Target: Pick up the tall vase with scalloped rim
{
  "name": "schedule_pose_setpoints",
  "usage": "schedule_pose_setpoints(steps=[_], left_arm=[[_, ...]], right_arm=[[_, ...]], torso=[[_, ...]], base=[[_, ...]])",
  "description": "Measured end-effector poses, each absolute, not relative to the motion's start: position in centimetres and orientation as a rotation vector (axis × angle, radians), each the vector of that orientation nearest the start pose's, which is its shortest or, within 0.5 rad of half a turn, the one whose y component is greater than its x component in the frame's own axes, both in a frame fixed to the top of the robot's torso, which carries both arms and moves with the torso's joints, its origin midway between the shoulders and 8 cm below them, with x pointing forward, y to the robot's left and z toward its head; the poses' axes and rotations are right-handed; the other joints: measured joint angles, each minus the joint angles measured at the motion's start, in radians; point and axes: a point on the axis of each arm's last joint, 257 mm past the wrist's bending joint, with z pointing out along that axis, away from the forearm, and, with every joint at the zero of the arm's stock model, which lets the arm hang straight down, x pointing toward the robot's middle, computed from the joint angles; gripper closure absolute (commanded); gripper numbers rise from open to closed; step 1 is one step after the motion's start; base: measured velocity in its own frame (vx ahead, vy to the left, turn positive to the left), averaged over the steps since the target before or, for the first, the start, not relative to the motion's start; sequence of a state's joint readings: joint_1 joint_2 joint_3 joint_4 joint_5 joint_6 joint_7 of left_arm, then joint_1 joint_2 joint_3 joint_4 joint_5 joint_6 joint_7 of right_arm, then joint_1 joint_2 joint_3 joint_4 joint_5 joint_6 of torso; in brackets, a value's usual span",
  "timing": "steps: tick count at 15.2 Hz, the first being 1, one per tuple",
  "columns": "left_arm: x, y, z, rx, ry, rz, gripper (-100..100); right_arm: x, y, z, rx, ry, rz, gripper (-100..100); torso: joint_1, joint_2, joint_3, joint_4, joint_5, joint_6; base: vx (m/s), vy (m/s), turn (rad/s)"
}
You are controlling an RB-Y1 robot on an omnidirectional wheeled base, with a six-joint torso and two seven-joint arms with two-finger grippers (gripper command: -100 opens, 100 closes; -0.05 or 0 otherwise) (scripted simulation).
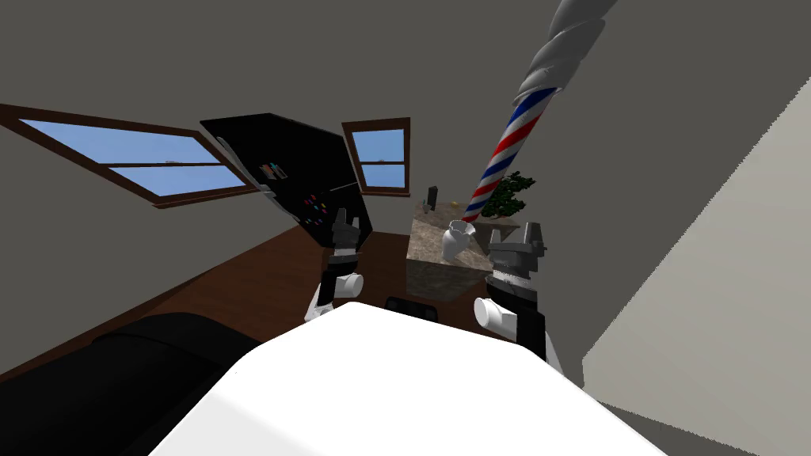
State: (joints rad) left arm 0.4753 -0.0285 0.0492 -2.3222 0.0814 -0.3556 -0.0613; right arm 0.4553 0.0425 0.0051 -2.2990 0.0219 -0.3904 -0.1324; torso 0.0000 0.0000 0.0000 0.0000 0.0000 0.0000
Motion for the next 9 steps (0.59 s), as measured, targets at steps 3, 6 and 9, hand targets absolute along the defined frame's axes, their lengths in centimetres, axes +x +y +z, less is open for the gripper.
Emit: schedule_pose_setpoints(steps=[3, 6, 9], left_arm=[[35.5, 30.6, 2.4, -0.762, 0.609, -1.244, 0], [35.5, 30.6, 2.4, -0.762, 0.609, -1.244, 0], [35.5, 30.6, 2.4, -0.762, 0.609, -1.244, 0]], right_arm=[[36.3, -27.3, 2.3, 0.73, 0.639, 1.407, -100], [36.5, -26.8, 1.9, 0.686, 0.699, 1.39, -100], [36.9, -26.6, 1.1, 0.636, 0.768, 1.362, -100]], torso=[[-0.001, 0.0, 0.0, 0.0, 0.0, 0.0], [-0.001, 0.0, 0.0, 0.0, 0.0, 0.0], [-0.001, 0.0, 0.0, 0.0, 0.0, 0.0]], base=[[0.0, -0.003, 0.014], [0.0, -0.005, 0.017], [0.0, -0.005, 0.024]])
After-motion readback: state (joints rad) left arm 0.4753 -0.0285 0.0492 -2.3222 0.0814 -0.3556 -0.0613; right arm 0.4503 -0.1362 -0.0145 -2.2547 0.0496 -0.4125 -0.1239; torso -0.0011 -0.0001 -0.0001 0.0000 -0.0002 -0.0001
